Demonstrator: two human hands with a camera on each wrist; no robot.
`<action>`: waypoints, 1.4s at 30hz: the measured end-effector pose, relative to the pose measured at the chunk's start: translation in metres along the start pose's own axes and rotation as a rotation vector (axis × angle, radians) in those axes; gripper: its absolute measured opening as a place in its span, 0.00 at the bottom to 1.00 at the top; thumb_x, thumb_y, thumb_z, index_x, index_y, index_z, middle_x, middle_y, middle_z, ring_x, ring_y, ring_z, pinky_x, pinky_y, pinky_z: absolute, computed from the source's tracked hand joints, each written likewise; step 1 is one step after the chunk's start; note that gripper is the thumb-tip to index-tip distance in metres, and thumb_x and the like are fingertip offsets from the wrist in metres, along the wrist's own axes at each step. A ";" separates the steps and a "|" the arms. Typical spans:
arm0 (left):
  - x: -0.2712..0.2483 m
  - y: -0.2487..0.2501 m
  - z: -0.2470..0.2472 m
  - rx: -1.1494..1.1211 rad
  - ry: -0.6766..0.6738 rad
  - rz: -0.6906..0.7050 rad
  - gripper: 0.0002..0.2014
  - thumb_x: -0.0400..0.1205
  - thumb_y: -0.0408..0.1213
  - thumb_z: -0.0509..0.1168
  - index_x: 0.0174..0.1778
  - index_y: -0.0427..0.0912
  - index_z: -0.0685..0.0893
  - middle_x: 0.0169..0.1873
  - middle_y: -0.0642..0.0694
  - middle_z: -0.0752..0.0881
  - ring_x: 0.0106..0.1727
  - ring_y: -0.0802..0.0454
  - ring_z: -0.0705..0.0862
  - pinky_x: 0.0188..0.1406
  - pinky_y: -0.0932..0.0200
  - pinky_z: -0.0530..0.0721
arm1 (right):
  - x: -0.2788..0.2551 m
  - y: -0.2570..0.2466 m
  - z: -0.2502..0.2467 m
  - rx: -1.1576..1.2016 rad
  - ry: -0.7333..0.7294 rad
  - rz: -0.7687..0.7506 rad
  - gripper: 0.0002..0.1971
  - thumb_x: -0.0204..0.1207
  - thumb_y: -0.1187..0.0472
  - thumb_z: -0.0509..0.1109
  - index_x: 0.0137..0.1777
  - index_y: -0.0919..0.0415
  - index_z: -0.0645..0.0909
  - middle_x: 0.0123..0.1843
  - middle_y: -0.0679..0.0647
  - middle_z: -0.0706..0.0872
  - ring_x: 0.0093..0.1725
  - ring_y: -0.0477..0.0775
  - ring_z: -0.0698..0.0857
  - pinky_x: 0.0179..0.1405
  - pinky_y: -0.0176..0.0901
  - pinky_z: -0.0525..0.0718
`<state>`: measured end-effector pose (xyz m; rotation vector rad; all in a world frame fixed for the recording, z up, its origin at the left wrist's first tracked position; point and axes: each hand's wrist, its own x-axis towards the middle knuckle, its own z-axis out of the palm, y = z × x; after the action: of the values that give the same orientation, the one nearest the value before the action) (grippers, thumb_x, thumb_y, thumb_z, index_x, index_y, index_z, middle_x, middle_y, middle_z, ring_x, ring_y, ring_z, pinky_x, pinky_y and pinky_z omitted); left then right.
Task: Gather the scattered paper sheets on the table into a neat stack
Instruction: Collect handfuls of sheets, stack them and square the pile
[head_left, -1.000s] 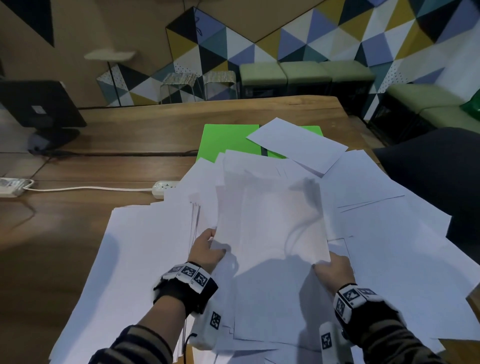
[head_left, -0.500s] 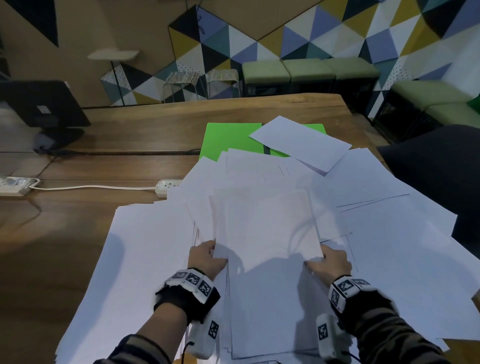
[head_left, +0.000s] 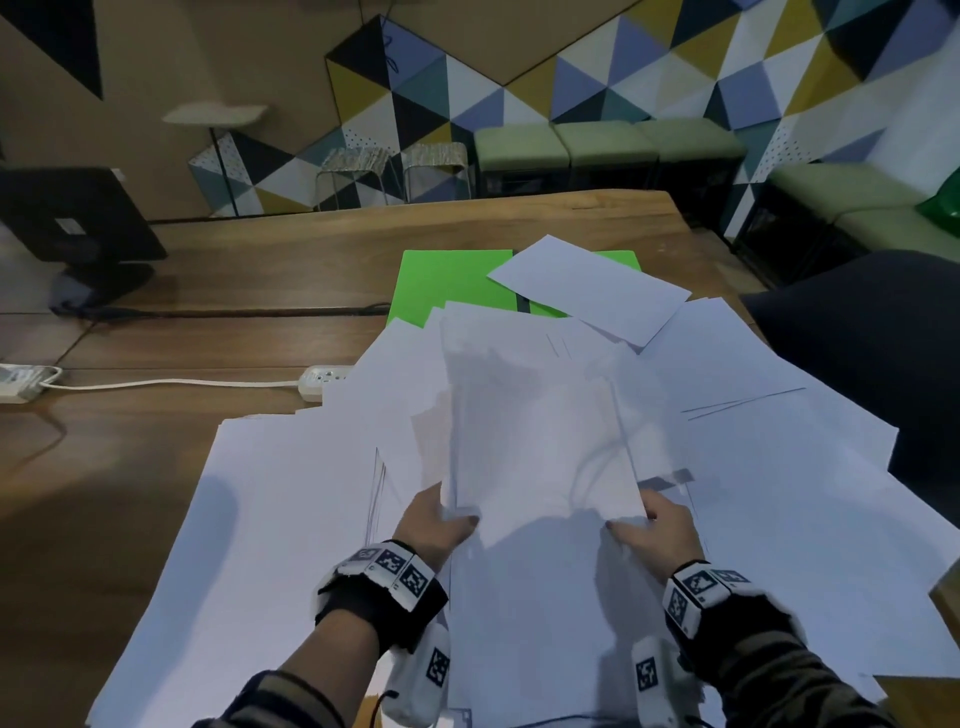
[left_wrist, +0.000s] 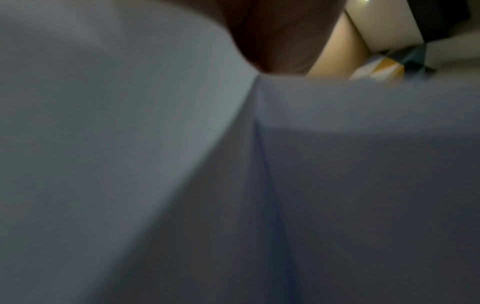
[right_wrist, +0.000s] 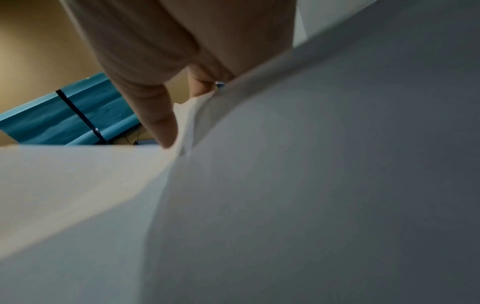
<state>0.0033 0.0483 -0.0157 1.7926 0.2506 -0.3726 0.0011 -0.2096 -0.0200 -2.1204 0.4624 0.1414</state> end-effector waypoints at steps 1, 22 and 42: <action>-0.001 0.003 -0.003 -0.074 -0.006 0.008 0.18 0.65 0.38 0.69 0.51 0.38 0.85 0.46 0.37 0.89 0.49 0.40 0.88 0.58 0.38 0.84 | 0.001 0.000 -0.001 0.048 0.035 0.016 0.14 0.67 0.64 0.78 0.51 0.63 0.81 0.51 0.68 0.86 0.50 0.65 0.84 0.51 0.51 0.81; -0.011 -0.015 -0.047 -0.188 0.100 -0.095 0.19 0.59 0.38 0.75 0.39 0.28 0.83 0.27 0.37 0.82 0.39 0.42 0.80 0.45 0.47 0.78 | 0.035 -0.093 -0.047 0.864 0.446 -0.008 0.09 0.71 0.54 0.71 0.44 0.56 0.76 0.55 0.60 0.81 0.53 0.58 0.80 0.61 0.63 0.82; -0.006 -0.009 -0.054 0.170 0.235 -0.232 0.07 0.80 0.37 0.64 0.48 0.37 0.79 0.51 0.37 0.85 0.46 0.46 0.79 0.49 0.58 0.79 | 0.030 -0.133 -0.053 0.425 -0.101 -0.095 0.05 0.74 0.69 0.66 0.37 0.64 0.78 0.29 0.58 0.79 0.30 0.57 0.76 0.31 0.40 0.73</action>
<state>0.0012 0.1028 -0.0094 1.9819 0.6114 -0.3547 0.0746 -0.1951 0.1050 -1.7056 0.2996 0.0856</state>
